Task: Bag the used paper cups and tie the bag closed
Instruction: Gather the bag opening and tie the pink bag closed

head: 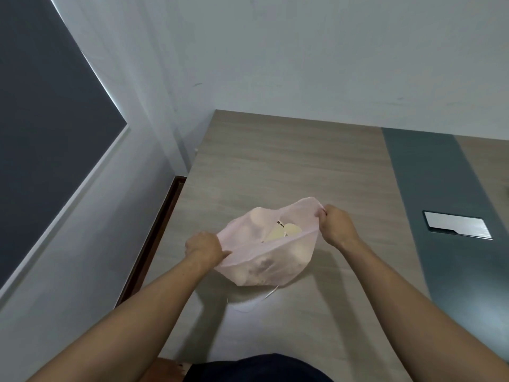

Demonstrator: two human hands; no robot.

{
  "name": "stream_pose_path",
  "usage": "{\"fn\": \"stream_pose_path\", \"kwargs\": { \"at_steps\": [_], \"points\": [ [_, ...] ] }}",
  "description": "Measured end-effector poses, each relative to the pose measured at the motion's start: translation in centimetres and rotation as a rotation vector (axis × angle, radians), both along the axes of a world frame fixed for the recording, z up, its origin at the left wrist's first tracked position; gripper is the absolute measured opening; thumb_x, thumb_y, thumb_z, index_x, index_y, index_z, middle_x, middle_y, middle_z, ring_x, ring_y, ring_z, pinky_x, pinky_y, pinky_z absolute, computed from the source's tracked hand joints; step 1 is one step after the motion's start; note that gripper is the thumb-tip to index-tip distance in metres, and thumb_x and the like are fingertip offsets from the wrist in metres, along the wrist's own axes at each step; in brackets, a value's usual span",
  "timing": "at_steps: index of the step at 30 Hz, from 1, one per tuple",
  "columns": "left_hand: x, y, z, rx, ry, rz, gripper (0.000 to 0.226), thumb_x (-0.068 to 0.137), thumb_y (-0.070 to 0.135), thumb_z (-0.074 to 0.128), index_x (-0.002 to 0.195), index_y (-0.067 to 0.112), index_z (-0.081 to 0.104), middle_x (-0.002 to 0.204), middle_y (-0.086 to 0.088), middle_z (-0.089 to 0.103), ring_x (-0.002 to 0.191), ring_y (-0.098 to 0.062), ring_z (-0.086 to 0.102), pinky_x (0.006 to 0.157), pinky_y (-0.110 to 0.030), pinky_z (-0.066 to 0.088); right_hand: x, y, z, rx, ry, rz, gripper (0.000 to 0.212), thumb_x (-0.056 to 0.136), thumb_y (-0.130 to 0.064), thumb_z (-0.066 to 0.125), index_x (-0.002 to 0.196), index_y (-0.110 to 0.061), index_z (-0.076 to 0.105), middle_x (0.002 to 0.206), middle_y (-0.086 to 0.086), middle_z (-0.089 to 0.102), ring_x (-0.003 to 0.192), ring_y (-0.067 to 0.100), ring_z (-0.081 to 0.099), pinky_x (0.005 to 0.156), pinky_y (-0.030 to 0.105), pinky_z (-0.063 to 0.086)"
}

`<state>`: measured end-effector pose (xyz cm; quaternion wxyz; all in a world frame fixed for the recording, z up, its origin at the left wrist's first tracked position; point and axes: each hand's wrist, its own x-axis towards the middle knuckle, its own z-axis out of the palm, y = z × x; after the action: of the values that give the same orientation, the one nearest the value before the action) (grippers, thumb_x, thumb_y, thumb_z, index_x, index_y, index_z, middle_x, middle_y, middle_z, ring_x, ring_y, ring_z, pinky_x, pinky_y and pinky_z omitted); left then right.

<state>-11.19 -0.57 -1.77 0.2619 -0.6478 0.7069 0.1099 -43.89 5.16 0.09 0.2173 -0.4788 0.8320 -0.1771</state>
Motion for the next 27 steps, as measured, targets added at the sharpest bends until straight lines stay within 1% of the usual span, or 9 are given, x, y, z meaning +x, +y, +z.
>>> {"fn": "stream_pose_path", "kwargs": {
  "at_steps": [3,5,7,10,12,16,19,23,27],
  "points": [
    [0.7,-0.5,-0.6,-0.012,-0.021,0.043,0.073,0.09,0.076,0.072,0.133,0.017,0.071,0.128,-0.002,0.073,0.116,-0.02,0.075,0.086,-0.03,0.06,0.1,-0.1,1.0,-0.084,-0.001,0.043,0.033,0.112,-0.022,0.045,0.101,-0.002,0.068,0.102,0.023,0.075,0.099,0.045,0.066,0.076,0.041,0.043],
    [1.1,-0.6,-1.0,-0.04,0.029,0.065,0.095,0.082,0.073,0.082,0.149,0.013,0.053,0.144,-0.01,0.058,0.125,-0.026,0.07,0.096,-0.037,0.062,0.4,-0.3,1.7,-0.122,-0.019,0.048,0.033,0.113,-0.024,0.045,0.099,-0.003,0.067,0.1,0.022,0.074,0.096,0.043,0.065,0.074,0.038,0.037],
    [1.1,-0.3,-1.4,-0.009,0.13,-0.071,0.109,0.073,0.078,0.084,0.149,0.018,0.033,0.147,-0.012,0.041,0.125,-0.032,0.065,0.098,-0.047,0.061,0.8,-0.4,2.1,-0.123,-0.041,0.052,0.035,0.113,-0.028,0.046,0.101,-0.005,0.07,0.1,0.018,0.074,0.096,0.04,0.065,0.075,0.037,0.038],
    [0.4,1.0,-2.6,-0.014,0.271,-0.281,0.108,0.076,0.073,0.083,0.153,0.024,0.026,0.143,-0.01,0.038,0.123,-0.035,0.059,0.094,-0.056,0.06,1.2,-0.3,1.8,-0.108,-0.09,0.058,0.036,0.112,-0.038,0.05,0.099,-0.011,0.07,0.092,0.011,0.073,0.092,0.038,0.065,0.072,0.037,0.039],
    [0.1,2.0,-3.7,-0.014,0.192,-0.315,0.096,0.087,0.054,0.082,0.159,0.025,0.024,0.146,-0.012,0.039,0.125,-0.035,0.058,0.094,-0.055,0.057,1.5,0.0,1.8,-0.08,-0.101,0.067,0.036,0.108,-0.046,0.057,0.094,-0.014,0.066,0.086,0.007,0.07,0.084,0.032,0.062,0.066,0.036,0.037],
    [0.6,3.0,-4.9,0.028,0.14,-0.174,0.048,0.107,0.03,0.062,0.151,0.017,0.047,0.144,-0.012,0.059,0.127,-0.033,0.065,0.104,-0.049,0.053,1.5,0.5,2.0,-0.017,-0.147,0.115,0.036,0.091,-0.04,0.083,0.076,-0.026,0.054,0.071,-0.007,0.057,0.065,0.014,0.051,0.056,0.026,0.035],
    [1.2,2.1,-4.9,0.024,0.303,0.05,0.03,0.107,0.026,0.059,0.132,0.009,0.066,0.135,-0.015,0.07,0.119,-0.034,0.072,0.094,-0.044,0.057,0.9,0.6,1.7,0.027,-0.124,0.129,0.024,0.088,-0.027,0.085,0.084,-0.02,0.063,0.076,-0.002,0.063,0.071,0.022,0.055,0.056,0.024,0.039],
    [2.1,0.2,-2.9,-0.104,0.47,0.35,0.035,0.108,0.016,0.046,0.121,0.002,0.076,0.129,-0.022,0.075,0.117,-0.042,0.072,0.088,-0.041,0.053,-0.1,0.2,1.6,0.062,-0.025,0.128,0.006,0.096,-0.015,0.072,0.09,-0.015,0.072,0.084,0.006,0.068,0.08,0.029,0.062,0.064,0.029,0.035],
    [4.0,-2.2,-1.3,-0.195,0.504,0.468,0.034,0.105,0.012,0.047,0.125,0.002,0.073,0.135,-0.025,0.072,0.123,-0.045,0.07,0.099,-0.047,0.056,-1.4,-0.7,1.8,-0.063,-0.017,0.065,0.021,0.1,-0.012,0.065,0.105,-0.007,0.085,0.095,0.012,0.082,0.096,0.031,0.076,0.076,0.021,0.04]
  ]
}}
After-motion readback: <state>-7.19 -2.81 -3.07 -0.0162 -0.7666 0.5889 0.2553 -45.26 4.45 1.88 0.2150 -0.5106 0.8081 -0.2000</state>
